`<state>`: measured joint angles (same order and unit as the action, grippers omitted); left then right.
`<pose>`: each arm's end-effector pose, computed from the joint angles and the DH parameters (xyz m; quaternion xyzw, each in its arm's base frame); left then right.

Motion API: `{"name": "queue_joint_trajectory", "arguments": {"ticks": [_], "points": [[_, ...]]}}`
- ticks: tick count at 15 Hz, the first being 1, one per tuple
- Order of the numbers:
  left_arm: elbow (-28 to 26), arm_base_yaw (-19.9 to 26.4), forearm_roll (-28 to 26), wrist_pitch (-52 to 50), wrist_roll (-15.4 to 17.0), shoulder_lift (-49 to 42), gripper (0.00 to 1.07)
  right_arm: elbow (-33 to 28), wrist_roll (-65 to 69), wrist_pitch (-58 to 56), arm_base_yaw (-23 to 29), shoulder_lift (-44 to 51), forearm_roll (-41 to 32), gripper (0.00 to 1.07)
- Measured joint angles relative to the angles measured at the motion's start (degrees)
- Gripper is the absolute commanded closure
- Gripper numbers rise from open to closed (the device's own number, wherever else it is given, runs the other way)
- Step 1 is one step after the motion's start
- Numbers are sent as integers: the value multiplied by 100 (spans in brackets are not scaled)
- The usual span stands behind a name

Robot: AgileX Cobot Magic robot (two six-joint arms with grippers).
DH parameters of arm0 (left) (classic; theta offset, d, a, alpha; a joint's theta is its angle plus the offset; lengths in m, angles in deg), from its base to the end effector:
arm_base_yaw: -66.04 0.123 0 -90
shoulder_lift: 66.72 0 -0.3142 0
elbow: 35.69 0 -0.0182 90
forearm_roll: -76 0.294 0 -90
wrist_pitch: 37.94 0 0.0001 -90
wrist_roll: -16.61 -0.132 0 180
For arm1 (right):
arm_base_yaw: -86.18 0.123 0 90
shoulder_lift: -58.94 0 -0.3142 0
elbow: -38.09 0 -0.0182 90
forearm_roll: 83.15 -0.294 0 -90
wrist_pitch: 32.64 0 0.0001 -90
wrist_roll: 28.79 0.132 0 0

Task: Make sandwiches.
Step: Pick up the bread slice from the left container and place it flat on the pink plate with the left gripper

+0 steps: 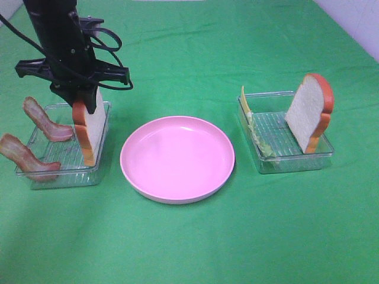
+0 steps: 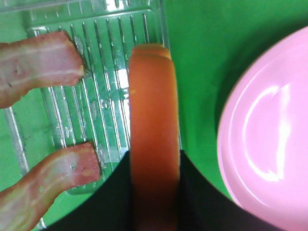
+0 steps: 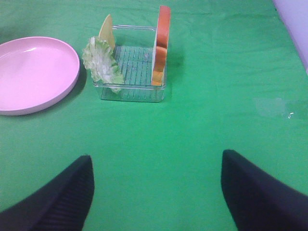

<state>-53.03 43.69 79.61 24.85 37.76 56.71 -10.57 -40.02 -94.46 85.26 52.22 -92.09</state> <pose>0.4523 -0.1780 0.1919 0.0220 0.9946 -0.0087 0.1008 0.0364 0.0175 0.2825 -0.0808 0.8471 0.0224 0.5247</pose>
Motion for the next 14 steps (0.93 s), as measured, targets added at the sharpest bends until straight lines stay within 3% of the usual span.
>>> {"name": "queue_joint_trajectory", "arguments": {"ticks": [4, 6, 9, 10, 11, 14], "points": [[0, 0, 0, 17, -521, -733, 107, 0, 0, 0, 0, 0, 0, 37], [0, 69, -298, 63, -1123, -980, 107, 0, 0, 0, 0, 0, 0, 37], [0, 619, -1948, 229, -2544, -1037, 107, 0, 0, 0, 0, 0, 0, 37], [0, 1089, -3352, 252, -3438, -934, 107, 0, 0, 0, 0, 0, 0, 37], [0, 1169, -3822, 258, -3776, -837, 107, 0, 0, 0, 0, 0, 0, 37], [0, 1186, -4790, 315, -4228, -378, 107, 0, 0, 0, 0, 0, 0, 37]]}}
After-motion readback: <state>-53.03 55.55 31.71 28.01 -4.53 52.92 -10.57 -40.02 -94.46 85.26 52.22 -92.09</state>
